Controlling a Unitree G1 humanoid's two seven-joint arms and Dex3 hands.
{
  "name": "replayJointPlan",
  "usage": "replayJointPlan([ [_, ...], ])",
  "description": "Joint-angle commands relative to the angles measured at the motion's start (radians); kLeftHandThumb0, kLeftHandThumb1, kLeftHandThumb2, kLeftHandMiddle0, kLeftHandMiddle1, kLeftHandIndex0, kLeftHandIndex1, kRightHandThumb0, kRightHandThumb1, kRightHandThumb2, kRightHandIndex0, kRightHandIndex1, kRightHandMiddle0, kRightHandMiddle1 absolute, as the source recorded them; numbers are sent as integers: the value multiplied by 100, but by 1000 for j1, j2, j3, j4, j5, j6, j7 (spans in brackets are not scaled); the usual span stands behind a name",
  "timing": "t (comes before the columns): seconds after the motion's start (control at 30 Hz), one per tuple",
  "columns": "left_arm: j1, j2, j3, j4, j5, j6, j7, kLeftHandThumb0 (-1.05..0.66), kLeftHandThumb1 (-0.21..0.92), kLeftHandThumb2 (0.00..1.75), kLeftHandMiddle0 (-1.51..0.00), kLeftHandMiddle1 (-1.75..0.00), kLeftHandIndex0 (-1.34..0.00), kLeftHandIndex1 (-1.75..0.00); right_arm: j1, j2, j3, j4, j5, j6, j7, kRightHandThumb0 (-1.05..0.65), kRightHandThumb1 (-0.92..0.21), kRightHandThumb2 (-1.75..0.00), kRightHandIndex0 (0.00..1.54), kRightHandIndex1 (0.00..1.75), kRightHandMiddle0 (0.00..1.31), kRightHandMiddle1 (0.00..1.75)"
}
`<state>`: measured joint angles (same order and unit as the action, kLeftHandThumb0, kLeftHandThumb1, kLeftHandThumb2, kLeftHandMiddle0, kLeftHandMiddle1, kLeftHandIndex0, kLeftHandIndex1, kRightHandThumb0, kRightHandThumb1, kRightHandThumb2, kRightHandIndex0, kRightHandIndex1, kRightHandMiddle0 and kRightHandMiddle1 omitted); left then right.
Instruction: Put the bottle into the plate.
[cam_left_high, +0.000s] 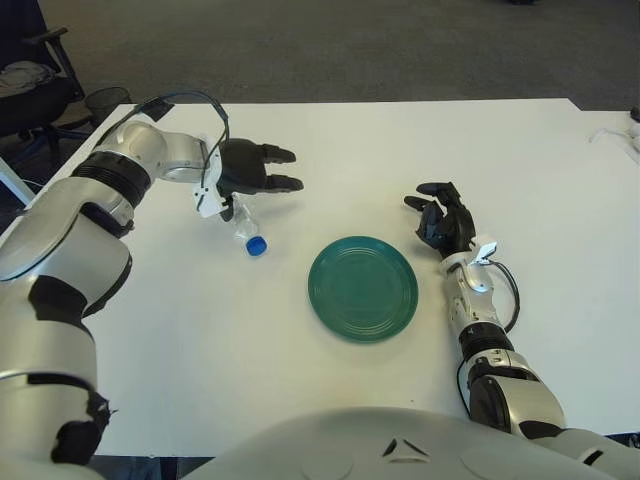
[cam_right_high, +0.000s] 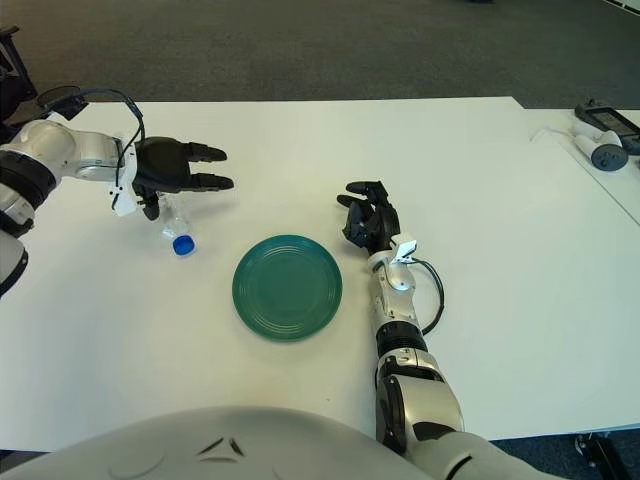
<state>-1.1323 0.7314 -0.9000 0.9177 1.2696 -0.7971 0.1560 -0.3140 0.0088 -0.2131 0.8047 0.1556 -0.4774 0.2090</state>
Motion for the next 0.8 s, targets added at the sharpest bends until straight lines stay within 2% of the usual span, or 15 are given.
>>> replayJointPlan([
  [0.0,-20,17,-1,-7,11,-4,-25,-105,92,10,0,0,0,0,113,13,-10,123,14,116,-16,-39,-60,-110,34,96,25,135],
  [0.17,-21,25,1,-21,6,-13,-55,-105,92,10,0,0,0,0,112,14,-7,122,10,118,-23,-39,-60,-110,34,96,26,134],
  [0.23,-20,27,3,-28,4,-17,-64,-105,91,9,0,0,0,0,112,14,-5,122,7,119,-25,-37,-78,-76,34,97,23,157],
  [0.33,-20,29,5,-32,2,-20,-71,-105,91,9,0,0,0,0,110,15,-3,124,5,120,-29,-35,-87,-58,34,98,22,167],
  [0.5,-21,35,14,-42,-14,-40,-102,-105,92,9,0,0,0,0,109,16,-1,124,1,123,-37,-35,-91,-51,34,98,22,171],
  [0.77,-19,46,28,-53,-28,-74,-128,-105,92,10,0,0,0,0,106,18,-5,124,11,121,-31,-35,-92,-50,34,98,22,172],
])
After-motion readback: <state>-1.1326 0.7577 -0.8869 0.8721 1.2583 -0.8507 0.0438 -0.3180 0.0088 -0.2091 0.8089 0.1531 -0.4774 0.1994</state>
